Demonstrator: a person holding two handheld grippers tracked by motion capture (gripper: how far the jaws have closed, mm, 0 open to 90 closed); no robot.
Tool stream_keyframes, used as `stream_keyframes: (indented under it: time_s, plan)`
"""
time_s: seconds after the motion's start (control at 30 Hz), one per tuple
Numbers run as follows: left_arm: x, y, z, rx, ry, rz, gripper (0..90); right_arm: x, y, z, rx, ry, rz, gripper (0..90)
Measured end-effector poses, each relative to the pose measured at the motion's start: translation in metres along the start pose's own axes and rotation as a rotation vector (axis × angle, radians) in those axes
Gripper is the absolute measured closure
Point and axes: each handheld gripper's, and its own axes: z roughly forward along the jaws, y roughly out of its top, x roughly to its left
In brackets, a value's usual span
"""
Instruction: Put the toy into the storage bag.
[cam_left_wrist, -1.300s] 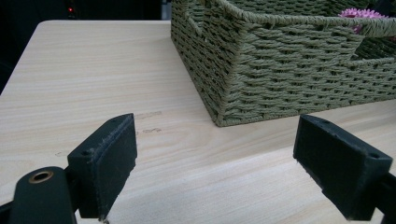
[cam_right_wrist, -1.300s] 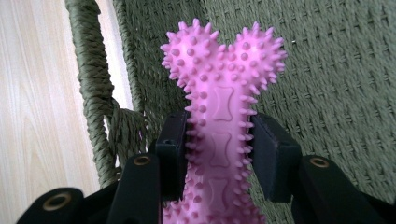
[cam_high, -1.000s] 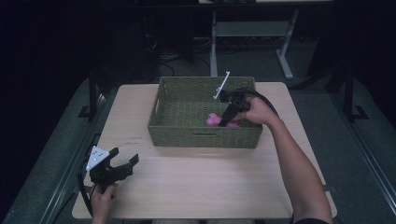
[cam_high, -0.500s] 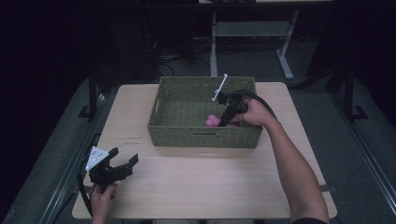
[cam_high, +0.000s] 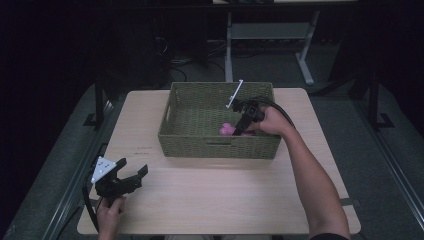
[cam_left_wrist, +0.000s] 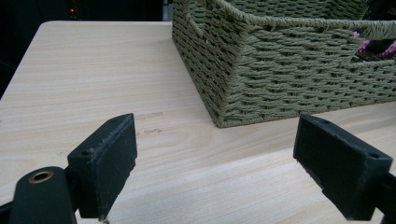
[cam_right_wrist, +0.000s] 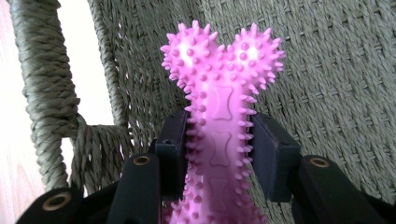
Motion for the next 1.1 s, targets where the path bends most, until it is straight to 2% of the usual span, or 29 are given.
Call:
stream_keyframes:
  time_s: [0.37,0.5,1.1]
  plan:
    - [0.001,0.0,-0.001,-0.001,-0.001,0.001,13.0,-0.002,0.0,0.005,0.012,0.003,0.009,56.1]
    - [0.002,0.0,-0.002,-0.004,0.001,-0.003,13.0,-0.004,0.0,0.001,-0.025,0.033,0.027,57.7]
    - [0.001,0.0,-0.003,-0.005,0.0,0.002,13.0,0.007,-0.004,-0.022,-0.07,-0.02,0.028,52.9]
